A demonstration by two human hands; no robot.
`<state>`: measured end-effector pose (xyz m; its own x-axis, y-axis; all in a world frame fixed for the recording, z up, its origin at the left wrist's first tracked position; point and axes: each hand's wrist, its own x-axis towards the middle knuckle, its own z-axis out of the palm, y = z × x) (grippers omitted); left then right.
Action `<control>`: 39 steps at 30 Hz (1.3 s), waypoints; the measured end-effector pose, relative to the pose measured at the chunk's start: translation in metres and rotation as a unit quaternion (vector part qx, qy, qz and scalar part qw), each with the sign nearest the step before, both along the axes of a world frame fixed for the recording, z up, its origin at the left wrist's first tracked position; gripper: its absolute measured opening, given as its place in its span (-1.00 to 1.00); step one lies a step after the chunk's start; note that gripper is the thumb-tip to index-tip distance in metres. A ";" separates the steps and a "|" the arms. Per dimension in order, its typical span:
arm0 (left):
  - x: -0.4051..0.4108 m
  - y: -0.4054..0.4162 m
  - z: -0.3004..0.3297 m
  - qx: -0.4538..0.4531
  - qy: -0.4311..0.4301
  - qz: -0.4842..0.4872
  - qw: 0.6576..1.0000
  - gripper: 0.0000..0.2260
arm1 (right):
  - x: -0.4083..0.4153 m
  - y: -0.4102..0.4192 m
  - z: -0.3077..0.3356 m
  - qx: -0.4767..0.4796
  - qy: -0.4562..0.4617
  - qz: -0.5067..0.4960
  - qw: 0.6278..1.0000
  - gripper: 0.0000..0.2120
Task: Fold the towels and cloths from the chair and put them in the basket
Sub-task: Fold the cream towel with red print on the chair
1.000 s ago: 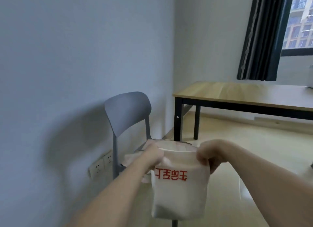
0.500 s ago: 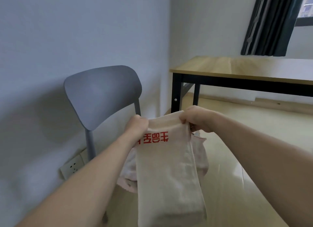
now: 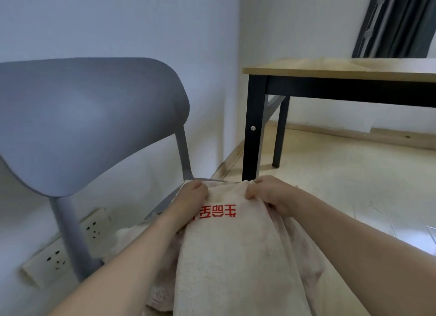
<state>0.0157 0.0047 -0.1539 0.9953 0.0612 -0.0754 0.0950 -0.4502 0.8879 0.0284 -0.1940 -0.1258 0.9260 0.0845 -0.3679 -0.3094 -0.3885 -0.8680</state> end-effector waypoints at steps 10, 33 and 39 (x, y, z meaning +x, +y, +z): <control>-0.032 -0.019 0.034 0.144 -0.146 -0.051 0.977 -0.81 | -0.033 -0.024 0.014 0.106 -0.099 0.011 0.989 -0.51; -0.043 -0.021 -0.008 0.297 -0.283 -0.175 0.895 -0.86 | -0.010 -0.034 0.002 -0.093 -0.024 0.027 0.995 -0.83; -0.046 -0.022 -0.010 0.284 -0.302 -0.162 0.895 -0.83 | -0.009 -0.033 -0.001 -0.018 0.002 0.015 1.000 -0.68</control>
<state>-0.0299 -0.0168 -0.1644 0.8169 -0.3799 0.4340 -0.5419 -0.7632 0.3519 0.0194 -0.2267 -0.1266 0.9217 0.0985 -0.3753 -0.3009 -0.4293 -0.8516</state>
